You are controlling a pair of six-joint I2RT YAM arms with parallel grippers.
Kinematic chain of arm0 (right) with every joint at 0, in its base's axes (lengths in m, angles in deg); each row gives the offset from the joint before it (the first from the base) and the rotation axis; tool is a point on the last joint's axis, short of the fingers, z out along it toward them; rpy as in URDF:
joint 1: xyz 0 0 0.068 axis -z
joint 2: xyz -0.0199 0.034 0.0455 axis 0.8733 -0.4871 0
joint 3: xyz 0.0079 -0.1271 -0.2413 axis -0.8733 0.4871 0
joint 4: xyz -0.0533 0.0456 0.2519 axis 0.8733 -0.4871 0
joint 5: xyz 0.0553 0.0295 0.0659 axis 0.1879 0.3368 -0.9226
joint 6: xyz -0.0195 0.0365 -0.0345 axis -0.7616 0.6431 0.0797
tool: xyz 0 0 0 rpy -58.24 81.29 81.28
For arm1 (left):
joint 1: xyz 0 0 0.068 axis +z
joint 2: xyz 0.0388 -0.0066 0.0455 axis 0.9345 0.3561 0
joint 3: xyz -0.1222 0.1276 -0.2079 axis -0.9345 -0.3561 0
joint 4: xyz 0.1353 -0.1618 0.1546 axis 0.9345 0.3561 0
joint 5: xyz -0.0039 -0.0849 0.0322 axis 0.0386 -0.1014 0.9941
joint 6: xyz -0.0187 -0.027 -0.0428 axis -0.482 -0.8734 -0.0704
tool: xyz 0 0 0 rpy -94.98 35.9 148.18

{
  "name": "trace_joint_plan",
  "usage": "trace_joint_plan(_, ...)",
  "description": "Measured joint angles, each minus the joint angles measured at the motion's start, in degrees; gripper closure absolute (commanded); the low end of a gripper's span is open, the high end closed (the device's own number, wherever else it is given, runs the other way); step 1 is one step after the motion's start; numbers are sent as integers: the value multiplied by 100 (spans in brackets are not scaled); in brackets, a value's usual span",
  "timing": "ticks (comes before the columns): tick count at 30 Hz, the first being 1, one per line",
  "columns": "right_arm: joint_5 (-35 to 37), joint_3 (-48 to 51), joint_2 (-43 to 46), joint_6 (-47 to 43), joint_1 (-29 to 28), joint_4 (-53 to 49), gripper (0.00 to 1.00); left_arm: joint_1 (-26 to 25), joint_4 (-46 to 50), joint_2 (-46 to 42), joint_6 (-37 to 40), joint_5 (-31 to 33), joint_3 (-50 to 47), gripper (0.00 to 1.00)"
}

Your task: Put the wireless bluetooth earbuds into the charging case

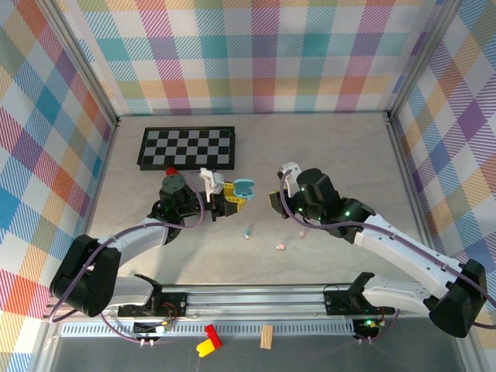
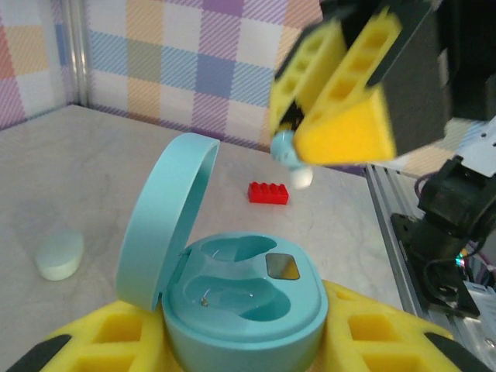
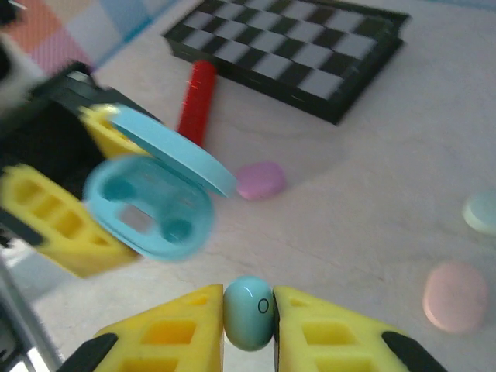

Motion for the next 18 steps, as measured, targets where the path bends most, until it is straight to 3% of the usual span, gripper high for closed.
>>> trace_joint_plan(8, -839, -354, -190, -614, 0, -2, 79, -170, 702, -26, 310, -140, 122, 70)
trace_joint_plan(18, -1056, -369, -560, -896, 0, -26, 79, -216, 962, -101, 417, -221, 205, 70)
